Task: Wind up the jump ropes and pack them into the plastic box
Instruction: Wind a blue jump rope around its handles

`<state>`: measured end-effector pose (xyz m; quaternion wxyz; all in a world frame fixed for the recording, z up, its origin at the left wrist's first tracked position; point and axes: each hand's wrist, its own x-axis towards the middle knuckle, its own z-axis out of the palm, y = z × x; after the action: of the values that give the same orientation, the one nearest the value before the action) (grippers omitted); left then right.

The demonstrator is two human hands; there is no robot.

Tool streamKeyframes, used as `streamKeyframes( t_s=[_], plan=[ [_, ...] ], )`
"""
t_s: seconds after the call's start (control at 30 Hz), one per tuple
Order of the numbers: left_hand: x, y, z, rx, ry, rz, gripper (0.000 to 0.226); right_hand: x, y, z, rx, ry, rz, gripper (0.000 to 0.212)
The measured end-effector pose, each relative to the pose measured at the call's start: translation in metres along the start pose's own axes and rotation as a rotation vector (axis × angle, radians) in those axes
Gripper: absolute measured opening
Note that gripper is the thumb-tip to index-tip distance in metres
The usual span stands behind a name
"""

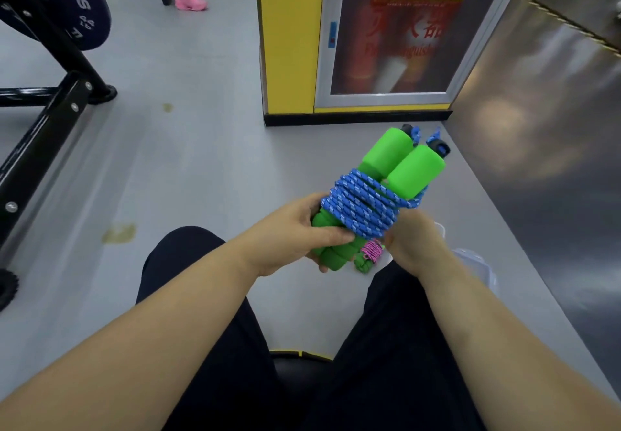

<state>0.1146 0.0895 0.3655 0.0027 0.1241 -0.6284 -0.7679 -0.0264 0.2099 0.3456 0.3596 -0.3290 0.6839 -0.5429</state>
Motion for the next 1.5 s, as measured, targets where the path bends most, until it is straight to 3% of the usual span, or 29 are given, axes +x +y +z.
streamKeyframes(
  t_s=[0.03,0.13,0.27,0.4,0.53,0.63,0.8,1.0,1.1,1.17,1.27,1.4,1.5],
  plan=[
    [0.000,0.001,0.000,-0.027,0.013,-0.008,0.033,-0.004,0.000,0.003,-0.007,0.012,0.039,0.016],
    [-0.001,-0.001,-0.002,-0.101,0.020,-0.053,0.027,-0.013,0.003,0.009,0.050,-0.045,-0.071,0.027],
    [0.003,-0.003,0.000,-0.230,0.021,-0.087,0.028,-0.011,0.002,0.003,-0.171,-0.130,-0.064,0.010],
    [0.006,-0.003,0.002,-0.296,0.073,-0.096,0.025,-0.008,0.003,0.005,-0.214,-0.070,0.005,0.026],
    [0.004,-0.005,0.003,-0.346,0.116,-0.123,0.032,-0.008,-0.002,0.006,-0.380,-0.072,-0.002,0.020],
    [0.001,-0.008,0.002,-0.354,0.111,-0.138,0.034,-0.012,-0.002,0.002,-0.515,-0.130,-0.031,0.014],
    [0.001,-0.010,-0.001,-0.340,0.162,-0.158,0.034,-0.015,-0.006,-0.002,-0.733,-0.279,-0.122,0.022],
    [0.007,-0.014,0.005,-0.348,0.276,-0.169,0.015,-0.008,-0.002,-0.001,-0.767,-0.073,-0.091,0.019],
    [0.010,-0.019,0.008,-0.278,0.332,-0.160,0.013,-0.012,0.003,0.002,-0.567,0.075,-0.095,0.011],
    [0.011,-0.021,0.011,-0.263,0.370,-0.152,0.014,-0.016,0.008,0.007,-0.442,0.197,-0.166,0.007],
    [0.013,-0.024,0.015,-0.253,0.399,-0.139,0.010,-0.021,0.018,0.014,-0.508,0.301,-0.361,0.009],
    [0.015,-0.027,0.016,-0.224,0.433,-0.149,0.026,-0.021,0.024,0.013,-0.657,0.208,-0.521,0.020],
    [0.013,-0.028,0.016,-0.181,0.388,-0.169,0.016,-0.020,0.025,0.005,-0.603,0.063,-0.513,0.019]
  ],
)
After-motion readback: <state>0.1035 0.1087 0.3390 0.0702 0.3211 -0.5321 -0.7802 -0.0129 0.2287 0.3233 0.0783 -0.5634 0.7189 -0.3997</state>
